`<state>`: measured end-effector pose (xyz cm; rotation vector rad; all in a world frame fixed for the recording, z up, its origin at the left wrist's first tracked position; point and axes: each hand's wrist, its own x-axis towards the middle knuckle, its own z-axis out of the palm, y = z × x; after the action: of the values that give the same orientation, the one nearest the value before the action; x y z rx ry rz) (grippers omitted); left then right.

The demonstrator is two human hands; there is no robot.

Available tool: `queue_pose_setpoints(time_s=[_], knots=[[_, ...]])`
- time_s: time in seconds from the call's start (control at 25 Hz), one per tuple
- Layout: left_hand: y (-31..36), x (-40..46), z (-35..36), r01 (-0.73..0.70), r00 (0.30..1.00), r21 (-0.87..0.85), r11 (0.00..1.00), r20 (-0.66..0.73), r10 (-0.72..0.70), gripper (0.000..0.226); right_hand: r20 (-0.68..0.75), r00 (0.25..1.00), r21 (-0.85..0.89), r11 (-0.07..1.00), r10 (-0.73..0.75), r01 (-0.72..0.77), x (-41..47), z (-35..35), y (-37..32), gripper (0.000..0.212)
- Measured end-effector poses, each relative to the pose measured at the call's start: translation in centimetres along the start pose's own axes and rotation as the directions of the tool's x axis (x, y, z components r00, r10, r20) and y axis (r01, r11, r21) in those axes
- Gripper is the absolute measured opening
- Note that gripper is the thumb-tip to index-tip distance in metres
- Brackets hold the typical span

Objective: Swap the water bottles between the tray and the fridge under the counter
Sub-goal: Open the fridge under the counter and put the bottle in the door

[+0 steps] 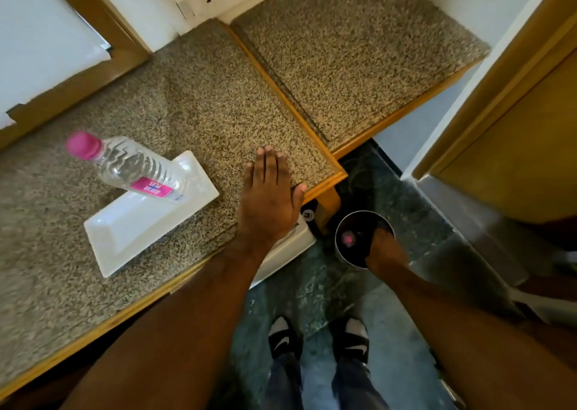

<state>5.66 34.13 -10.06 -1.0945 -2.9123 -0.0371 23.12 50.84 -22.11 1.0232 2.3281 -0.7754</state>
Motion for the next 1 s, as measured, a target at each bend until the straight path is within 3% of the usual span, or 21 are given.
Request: queue_pose_setpoints(time_s=[0.16, 0.28, 0.44, 0.52, 0.64, 0.72, 0.8, 0.88, 1.0], knots=[[0.0, -0.4, -0.6, 0.004, 1.0, -0.032, 0.999, -0.029, -0.005, 0.069, 0.022, 0.999, -0.01, 0.999, -0.04, 0.04, -3.6, 3.6, -0.3, 0.033], [0.0, -3.1, 0.6, -0.018, 0.995, -0.06, 0.998, -0.1, 0.012, 0.058, 0.037, 0.995, 0.037, 0.995, -0.093, 0.092, -5.2, 6.0, -1.2, 0.03], [-4.2, -14.1, 8.6, -0.101, 0.951, 0.03, 0.994, -0.292, 0.106, 0.051, -0.033, 0.982, -0.033, 0.982, -0.188, 0.187, -5.4, 10.6, -3.4, 0.031], [-8.6, -19.7, 12.9, -0.094, 0.977, 0.07, 0.993, -0.187, 0.106, 0.054, -0.025, 0.965, -0.12, 0.959, -0.261, 0.257, -5.1, 14.4, -6.1, 0.033], [-14.7, -24.7, 17.7, 0.128, 0.99, 0.0, 0.992, 0.057, -0.128, 0.075, -0.026, 0.894, -0.165, 0.884, -0.447, 0.438, -4.4, 19.9, -11.6, 0.032], [-18.4, -27.2, 20.6, 0.352, 0.92, -0.036, 0.935, 0.198, -0.338, 0.072, -0.056, 0.795, -0.151, 0.792, -0.604, 0.591, -3.8, 23.9, -15.6, 0.035], [-21.4, -28.5, 23.1, 0.492, 0.831, -0.05, 0.869, 0.324, -0.452, 0.058, -0.066, 0.687, -0.196, 0.685, -0.723, 0.702, -2.8, 27.1, -19.3, 0.034], [-23.3, -29.0, 25.2, 0.519, 0.796, -0.056, 0.853, 0.395, -0.458, 0.049, -0.022, 0.666, -0.23, 0.652, -0.746, 0.723, -1.8, 29.7, -22.4, 0.032], [-23.6, -28.8, 27.1, 0.481, 0.828, -0.08, 0.873, 0.368, -0.423, 0.049, 0.08, 0.646, -0.307, 0.598, -0.759, 0.74, -0.3, 32.2, -23.8, 0.04]])
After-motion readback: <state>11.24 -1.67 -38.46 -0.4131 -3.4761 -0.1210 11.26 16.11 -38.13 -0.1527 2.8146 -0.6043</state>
